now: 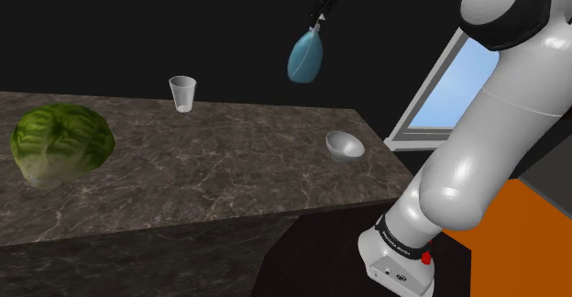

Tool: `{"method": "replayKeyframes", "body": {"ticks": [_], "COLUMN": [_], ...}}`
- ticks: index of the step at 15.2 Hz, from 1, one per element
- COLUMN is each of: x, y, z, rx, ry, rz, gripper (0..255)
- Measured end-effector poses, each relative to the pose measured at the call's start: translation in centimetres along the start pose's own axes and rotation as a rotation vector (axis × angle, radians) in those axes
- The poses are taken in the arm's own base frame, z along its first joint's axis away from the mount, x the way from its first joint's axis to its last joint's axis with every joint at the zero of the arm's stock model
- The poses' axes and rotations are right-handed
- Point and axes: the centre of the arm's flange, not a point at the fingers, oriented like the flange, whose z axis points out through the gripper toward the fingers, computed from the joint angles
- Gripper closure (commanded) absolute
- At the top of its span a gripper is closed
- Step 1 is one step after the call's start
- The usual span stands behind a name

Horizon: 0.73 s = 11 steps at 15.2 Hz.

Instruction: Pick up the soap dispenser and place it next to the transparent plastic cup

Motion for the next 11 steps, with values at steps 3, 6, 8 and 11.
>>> {"method": "replayKeyframes", "body": {"ticks": [3,6,8,11], "x": [1.8,2.9,4.1,5.8], "y": [-3.8,-7.3,-9.7,-13.2], "z": [0.2,-0.5,-0.3,-0.2], "rx": [0.0,0.0,0.0,0.0], "ry": [0.0,0.0,0.0,-0.001], "rz": [0.0,0.0,0.0,0.0], "gripper": [255,255,255,255]}}
